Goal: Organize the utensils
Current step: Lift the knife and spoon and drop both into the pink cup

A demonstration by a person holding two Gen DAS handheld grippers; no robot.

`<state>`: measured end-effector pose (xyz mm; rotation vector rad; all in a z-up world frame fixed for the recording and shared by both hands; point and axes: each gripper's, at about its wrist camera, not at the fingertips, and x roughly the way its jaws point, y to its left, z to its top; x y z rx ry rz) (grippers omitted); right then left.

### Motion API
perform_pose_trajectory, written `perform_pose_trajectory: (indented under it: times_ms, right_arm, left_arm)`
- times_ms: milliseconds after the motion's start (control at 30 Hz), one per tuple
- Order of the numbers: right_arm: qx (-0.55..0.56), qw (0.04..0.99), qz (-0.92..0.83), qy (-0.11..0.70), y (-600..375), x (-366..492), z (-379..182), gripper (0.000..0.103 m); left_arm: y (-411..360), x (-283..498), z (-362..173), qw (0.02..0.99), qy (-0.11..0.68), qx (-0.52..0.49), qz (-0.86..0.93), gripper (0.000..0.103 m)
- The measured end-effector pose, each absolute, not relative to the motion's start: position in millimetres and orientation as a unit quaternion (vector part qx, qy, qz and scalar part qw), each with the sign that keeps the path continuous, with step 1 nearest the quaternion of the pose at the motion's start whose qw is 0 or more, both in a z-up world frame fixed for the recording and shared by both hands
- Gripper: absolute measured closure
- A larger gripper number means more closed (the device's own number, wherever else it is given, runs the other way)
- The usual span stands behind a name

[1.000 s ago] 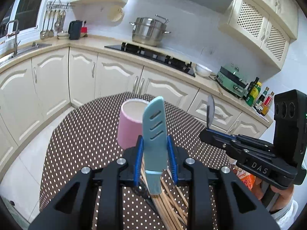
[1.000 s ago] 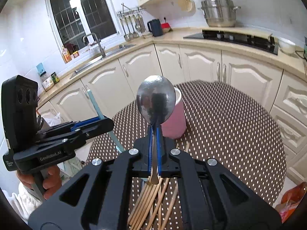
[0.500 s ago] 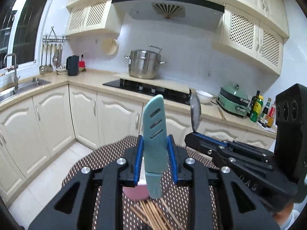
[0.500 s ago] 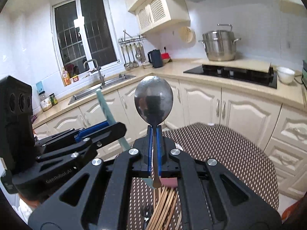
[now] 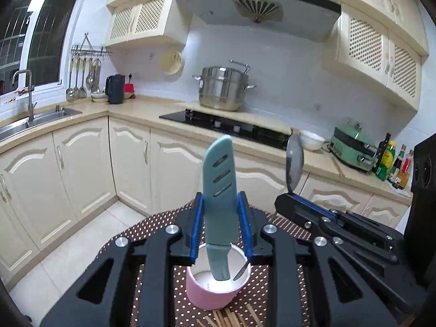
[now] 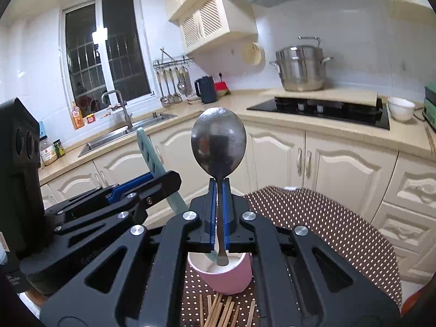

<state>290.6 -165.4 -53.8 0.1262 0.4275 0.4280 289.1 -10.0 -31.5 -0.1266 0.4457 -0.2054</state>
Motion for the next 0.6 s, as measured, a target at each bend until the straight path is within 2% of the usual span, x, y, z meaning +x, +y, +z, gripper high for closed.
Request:
perform_pose_trajectory:
  times_ms: [267, 600]
  right_arm:
    - [0.084, 0.950, 0.200, 0.225, -171, 288, -87, 0.098]
    - [0.090, 0.947, 0.193, 0.239, -170, 283, -101, 0.098]
  left_arm:
    - [-7, 291, -66, 0.962, 0.246, -0.065, -0.096, 0.079]
    - [-4, 284, -89, 0.955, 0.272, -0.065, -0.096, 0.078]
